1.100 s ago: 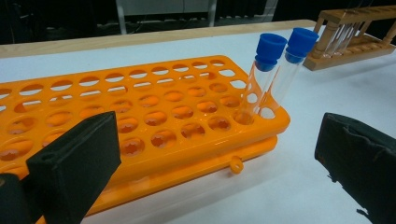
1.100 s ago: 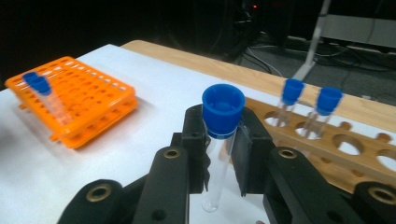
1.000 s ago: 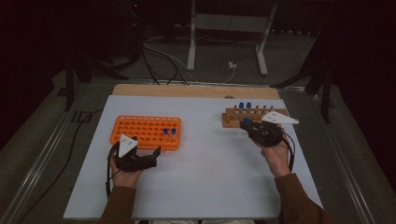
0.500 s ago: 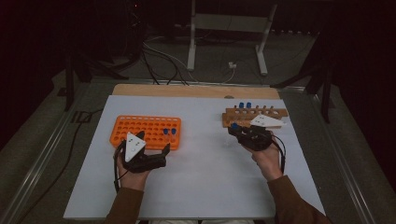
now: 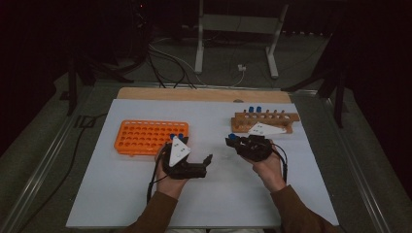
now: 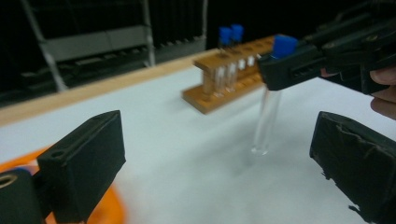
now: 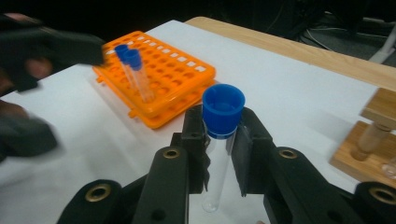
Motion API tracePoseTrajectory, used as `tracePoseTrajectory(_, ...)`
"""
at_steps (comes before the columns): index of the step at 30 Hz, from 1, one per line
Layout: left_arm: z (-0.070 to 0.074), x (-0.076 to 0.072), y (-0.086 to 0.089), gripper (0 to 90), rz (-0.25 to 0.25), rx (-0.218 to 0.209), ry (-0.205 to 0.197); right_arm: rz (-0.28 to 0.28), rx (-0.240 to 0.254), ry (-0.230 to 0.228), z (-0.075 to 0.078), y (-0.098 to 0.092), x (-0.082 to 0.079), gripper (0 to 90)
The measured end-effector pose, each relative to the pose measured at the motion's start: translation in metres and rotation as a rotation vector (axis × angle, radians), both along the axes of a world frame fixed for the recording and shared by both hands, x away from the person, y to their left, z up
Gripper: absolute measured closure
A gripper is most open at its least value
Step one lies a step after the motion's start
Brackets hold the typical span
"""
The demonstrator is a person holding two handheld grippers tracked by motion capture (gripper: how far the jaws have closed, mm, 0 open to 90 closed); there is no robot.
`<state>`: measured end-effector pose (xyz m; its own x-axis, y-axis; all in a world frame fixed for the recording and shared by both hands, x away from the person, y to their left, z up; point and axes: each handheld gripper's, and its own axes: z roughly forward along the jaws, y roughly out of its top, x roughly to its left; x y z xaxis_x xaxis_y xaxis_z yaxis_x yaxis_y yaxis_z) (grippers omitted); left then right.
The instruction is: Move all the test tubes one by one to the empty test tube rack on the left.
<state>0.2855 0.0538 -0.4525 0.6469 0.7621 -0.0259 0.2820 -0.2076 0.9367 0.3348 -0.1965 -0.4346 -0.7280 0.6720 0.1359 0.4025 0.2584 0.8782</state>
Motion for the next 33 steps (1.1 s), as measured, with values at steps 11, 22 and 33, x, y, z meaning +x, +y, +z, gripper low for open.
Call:
tracePoseTrajectory(11,-0.017,0.013,-0.033,23.5,-0.052,0.03,0.083,0.024,0.026,-0.002,0.001,0.008,-0.007,76.3)
tracePoseTrajectory(22,-0.018,0.014,-0.041,68.6,-0.103,0.005,0.084,0.054,0.023,-0.006,0.001,0.016,-0.012,76.3)
tracePoseTrajectory(33,-0.017,0.013,-0.04,77.8,-0.121,0.022,0.069,0.06,0.019,0.004,-0.001,0.018,-0.012,75.6)
